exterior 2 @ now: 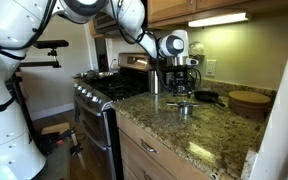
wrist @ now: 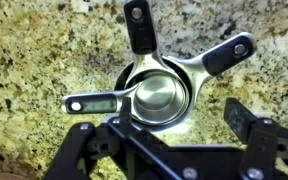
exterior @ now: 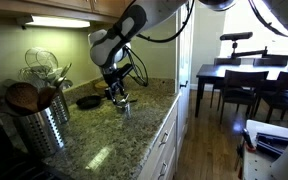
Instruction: Put the small pot inside the medium pot and put both pots inside the large pot
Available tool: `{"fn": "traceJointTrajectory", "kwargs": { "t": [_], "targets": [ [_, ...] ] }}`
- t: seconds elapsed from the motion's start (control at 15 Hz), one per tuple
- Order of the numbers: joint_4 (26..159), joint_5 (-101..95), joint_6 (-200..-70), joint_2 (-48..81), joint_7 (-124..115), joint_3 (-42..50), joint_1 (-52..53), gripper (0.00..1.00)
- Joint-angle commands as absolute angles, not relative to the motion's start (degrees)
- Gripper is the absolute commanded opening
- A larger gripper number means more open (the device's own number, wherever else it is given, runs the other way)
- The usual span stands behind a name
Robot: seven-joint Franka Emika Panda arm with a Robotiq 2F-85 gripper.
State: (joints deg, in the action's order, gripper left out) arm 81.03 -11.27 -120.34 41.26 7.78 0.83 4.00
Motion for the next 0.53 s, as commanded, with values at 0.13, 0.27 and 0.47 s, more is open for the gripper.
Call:
{"fn": "traceJointTrajectory", "kwargs": {
  "t": [0.13,0.27,0.47],
  "targets": [
    [82.9,-12.1,-118.5,38.8,7.1,1.2,4.1,1.00],
    [80.9,-11.5,-119.9,41.1,7.6,0.7,3.7,1.00],
    [80.9,-11.5,-119.7,40.9,7.6,0.7,3.7,1.00]
  ]
}}
